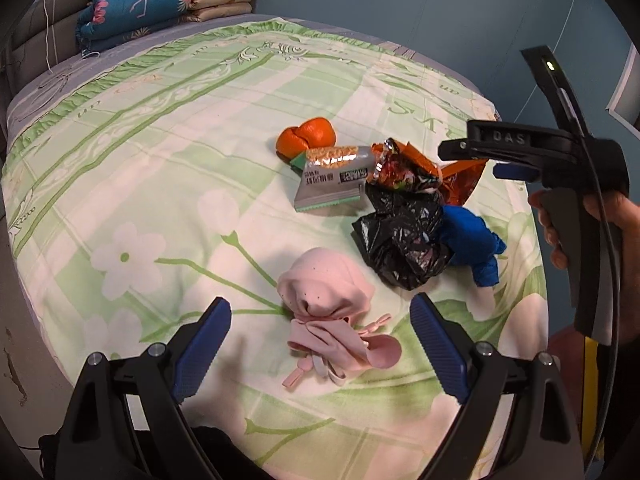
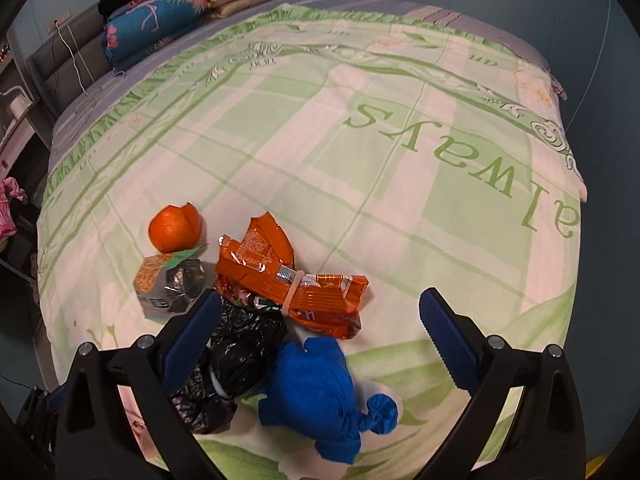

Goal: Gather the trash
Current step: 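Close the left tool on the pink cloth while the right tool grasps the orange wrapper, then lift the pink cloth and orange wrapper and carry them over the yellow bin, then open both tools to drop the cloth and wrapper into the bin, then move both open tools back over the remaining trash on the bed, then close the left tool on the orange peel while the right tool grasps the blue glove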

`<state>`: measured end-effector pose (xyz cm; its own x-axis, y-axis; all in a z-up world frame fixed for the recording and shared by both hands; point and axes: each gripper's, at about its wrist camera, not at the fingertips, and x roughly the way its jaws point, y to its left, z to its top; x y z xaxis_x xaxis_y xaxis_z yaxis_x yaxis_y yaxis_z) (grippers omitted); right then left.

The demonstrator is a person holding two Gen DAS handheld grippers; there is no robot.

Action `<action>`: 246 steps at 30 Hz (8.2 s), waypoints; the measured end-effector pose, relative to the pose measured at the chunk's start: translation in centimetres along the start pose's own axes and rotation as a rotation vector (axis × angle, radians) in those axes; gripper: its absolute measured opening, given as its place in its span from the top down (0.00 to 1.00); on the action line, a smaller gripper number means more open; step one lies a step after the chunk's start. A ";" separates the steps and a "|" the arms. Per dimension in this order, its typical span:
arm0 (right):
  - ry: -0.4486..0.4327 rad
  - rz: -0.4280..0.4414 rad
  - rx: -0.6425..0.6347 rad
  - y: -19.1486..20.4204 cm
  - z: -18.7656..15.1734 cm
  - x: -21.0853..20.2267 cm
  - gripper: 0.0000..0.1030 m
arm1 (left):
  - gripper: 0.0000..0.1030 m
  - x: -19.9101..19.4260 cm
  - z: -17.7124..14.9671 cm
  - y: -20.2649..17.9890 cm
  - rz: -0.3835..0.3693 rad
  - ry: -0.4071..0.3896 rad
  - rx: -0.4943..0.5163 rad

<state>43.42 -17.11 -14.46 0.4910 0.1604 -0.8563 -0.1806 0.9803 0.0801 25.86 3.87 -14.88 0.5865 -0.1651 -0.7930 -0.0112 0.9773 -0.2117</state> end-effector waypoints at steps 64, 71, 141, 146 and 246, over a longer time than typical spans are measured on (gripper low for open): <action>-0.155 0.095 -0.014 1.0 -2.4 -10.0 0.50 | 0.76 -4.0 0.7 1.0 -0.076 -0.058 -0.074; -0.250 0.107 0.017 -0.9 -5.1 -16.3 0.50 | 0.76 -6.4 0.8 -1.0 -0.089 -0.098 -0.032; -0.388 -0.096 0.586 -23.2 -26.1 -31.0 0.46 | 0.75 -9.1 -7.4 -30.8 -0.375 0.032 0.535; -0.378 -0.072 0.603 -24.1 -26.8 -30.1 0.44 | 0.74 -8.2 -8.3 -31.6 -0.386 0.058 0.551; 0.027 0.089 -0.002 -2.4 -6.1 -3.3 0.19 | 0.18 10.9 16.0 1.0 0.021 0.053 0.059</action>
<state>37.02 -20.72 -14.99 0.4501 0.2436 -0.8591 -0.2239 0.9621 0.1555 45.24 5.21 -14.60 0.5426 -0.1500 -0.8265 0.0260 0.9864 -0.1620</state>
